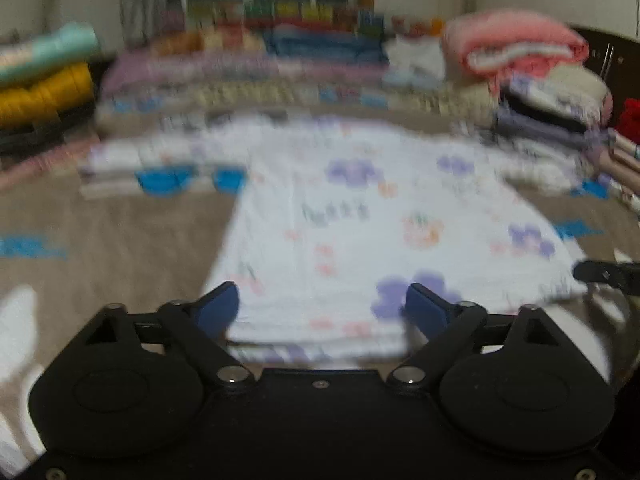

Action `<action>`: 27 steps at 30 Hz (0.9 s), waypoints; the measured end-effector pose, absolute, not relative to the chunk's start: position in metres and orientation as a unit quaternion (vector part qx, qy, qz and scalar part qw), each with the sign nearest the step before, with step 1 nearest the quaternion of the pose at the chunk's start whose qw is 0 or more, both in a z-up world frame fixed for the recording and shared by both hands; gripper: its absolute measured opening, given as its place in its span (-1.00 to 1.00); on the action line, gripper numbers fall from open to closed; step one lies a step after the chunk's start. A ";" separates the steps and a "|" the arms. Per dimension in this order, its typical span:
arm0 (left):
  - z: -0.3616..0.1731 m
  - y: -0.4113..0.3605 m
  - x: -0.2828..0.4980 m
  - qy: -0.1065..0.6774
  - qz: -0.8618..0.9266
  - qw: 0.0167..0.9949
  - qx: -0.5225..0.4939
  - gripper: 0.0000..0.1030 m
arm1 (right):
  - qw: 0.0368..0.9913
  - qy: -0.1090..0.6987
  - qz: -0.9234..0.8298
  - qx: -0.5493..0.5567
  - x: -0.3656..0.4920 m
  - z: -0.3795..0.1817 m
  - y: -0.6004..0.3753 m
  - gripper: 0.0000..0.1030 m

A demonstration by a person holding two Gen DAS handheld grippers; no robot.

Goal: Fold clothes

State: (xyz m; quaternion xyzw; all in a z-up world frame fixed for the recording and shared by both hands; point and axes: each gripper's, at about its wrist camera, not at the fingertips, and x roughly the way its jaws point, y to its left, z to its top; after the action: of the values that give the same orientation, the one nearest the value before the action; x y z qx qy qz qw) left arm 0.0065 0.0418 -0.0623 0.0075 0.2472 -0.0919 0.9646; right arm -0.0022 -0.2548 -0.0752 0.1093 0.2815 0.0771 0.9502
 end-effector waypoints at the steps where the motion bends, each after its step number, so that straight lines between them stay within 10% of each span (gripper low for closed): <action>1: -0.059 0.044 0.004 0.228 -0.087 0.970 0.009 0.78 | 0.954 0.271 0.078 0.103 -0.007 -0.072 -0.253 -0.71; 27: -0.068 0.029 0.028 0.299 -0.107 0.948 0.020 0.90 | 0.968 0.219 0.069 0.098 -0.016 -0.062 -0.248 -0.47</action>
State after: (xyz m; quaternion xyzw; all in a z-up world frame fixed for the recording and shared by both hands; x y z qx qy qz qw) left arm 0.0285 0.0295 -0.0684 0.0201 0.2989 -0.1074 0.9480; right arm -0.0156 -0.2483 -0.0621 0.0980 0.2188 0.0688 0.9684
